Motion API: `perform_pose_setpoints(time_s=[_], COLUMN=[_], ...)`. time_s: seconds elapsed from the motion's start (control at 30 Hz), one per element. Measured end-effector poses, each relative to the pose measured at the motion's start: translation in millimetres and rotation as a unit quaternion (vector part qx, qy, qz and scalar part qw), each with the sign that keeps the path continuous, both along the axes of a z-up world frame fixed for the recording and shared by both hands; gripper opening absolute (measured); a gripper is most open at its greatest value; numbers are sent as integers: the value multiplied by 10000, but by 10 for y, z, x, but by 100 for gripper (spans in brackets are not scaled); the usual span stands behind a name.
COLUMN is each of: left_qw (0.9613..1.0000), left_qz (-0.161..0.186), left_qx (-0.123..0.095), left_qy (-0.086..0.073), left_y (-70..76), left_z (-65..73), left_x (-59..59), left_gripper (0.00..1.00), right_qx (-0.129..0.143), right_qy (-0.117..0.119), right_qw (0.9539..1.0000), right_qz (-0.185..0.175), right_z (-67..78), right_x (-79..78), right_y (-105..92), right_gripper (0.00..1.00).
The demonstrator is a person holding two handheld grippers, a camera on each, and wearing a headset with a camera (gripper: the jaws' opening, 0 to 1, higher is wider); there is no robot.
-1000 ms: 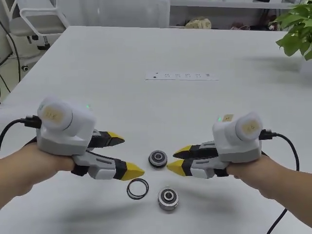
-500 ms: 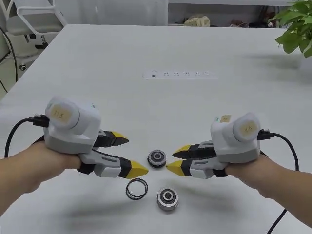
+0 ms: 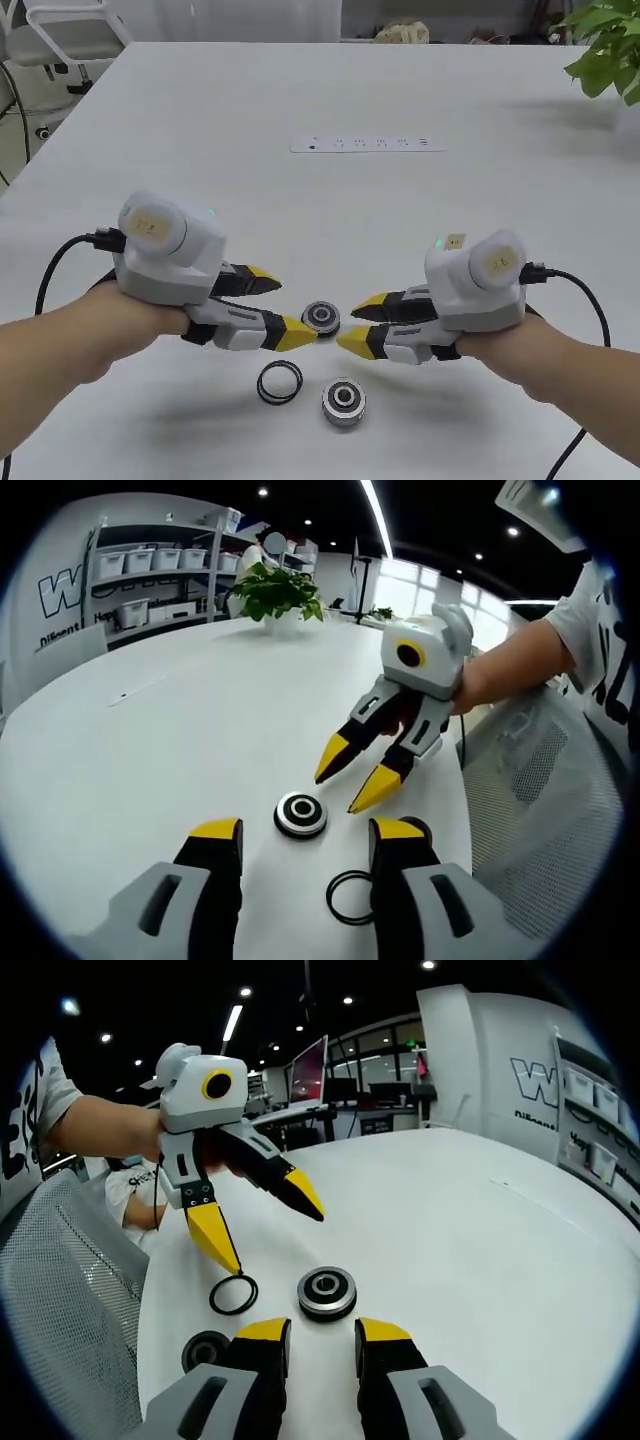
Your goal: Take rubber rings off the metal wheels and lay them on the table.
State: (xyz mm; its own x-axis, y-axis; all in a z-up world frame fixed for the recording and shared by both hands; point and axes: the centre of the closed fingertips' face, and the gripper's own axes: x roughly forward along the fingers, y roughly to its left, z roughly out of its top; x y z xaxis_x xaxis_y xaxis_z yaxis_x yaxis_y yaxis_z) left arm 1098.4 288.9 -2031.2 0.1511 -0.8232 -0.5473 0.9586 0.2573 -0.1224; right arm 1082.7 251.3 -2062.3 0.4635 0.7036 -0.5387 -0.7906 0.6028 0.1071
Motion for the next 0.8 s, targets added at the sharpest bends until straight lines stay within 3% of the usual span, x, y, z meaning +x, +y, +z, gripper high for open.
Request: perform_pose_setpoints(time_s=[0.8], left_qw=[9995], left_qz=[-251], left_qx=[154], left_qy=[-93], left_y=[-182], left_z=[-147], left_x=[-3], left_gripper=[30], right_qx=[13], right_qy=[40], right_qw=[10000], right_qz=[-2], right_z=[-31], right_x=[-22], right_y=[-17], right_gripper=[23])
